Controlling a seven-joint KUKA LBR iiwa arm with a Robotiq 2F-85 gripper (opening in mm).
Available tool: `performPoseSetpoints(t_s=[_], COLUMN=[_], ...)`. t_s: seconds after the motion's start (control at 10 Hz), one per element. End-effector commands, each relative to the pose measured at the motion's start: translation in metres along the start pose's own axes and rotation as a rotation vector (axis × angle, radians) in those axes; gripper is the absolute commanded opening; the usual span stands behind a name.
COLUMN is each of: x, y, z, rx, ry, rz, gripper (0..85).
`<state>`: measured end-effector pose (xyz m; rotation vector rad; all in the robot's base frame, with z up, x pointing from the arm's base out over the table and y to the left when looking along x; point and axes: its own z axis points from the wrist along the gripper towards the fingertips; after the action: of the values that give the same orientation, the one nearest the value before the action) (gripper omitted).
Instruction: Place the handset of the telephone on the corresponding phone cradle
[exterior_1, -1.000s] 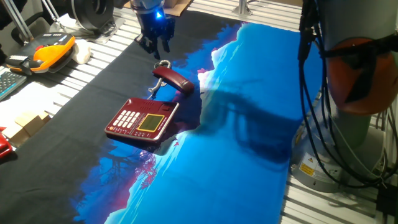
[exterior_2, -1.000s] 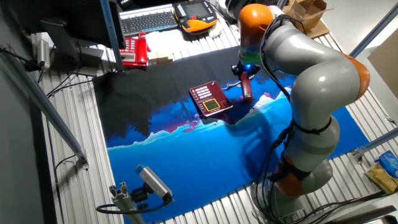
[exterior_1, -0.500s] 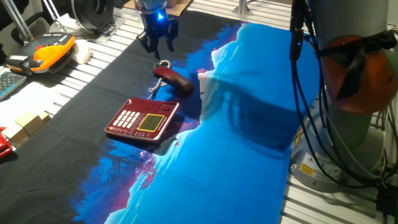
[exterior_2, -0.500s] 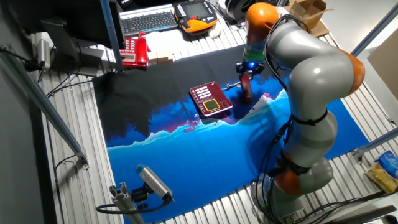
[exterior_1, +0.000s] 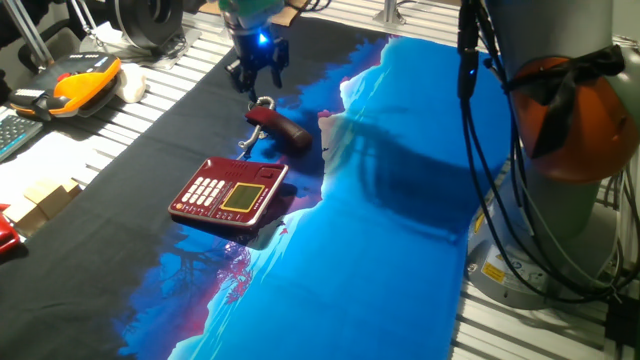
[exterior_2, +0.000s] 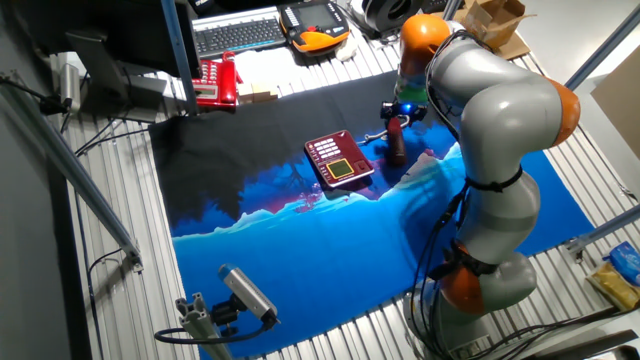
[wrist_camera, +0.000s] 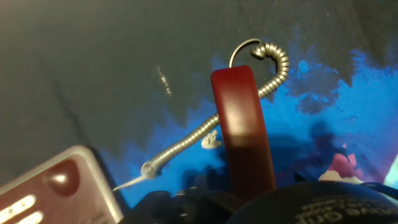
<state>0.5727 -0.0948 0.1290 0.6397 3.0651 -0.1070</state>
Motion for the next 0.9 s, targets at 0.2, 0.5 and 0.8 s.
performPoseSetpoints(t_s=[0.2, 0.5, 0.8], x=[-0.002, -0.002, 0.002], y=[-0.006, -0.013, -0.011], z=[0.014, 0.029, 0.048], rx=[-0.012, -0.016, 0.006], ry=[0.005, 0.007, -0.020], rz=[0.001, 0.021, 0.083], gripper=[68.0, 68.0, 68.0])
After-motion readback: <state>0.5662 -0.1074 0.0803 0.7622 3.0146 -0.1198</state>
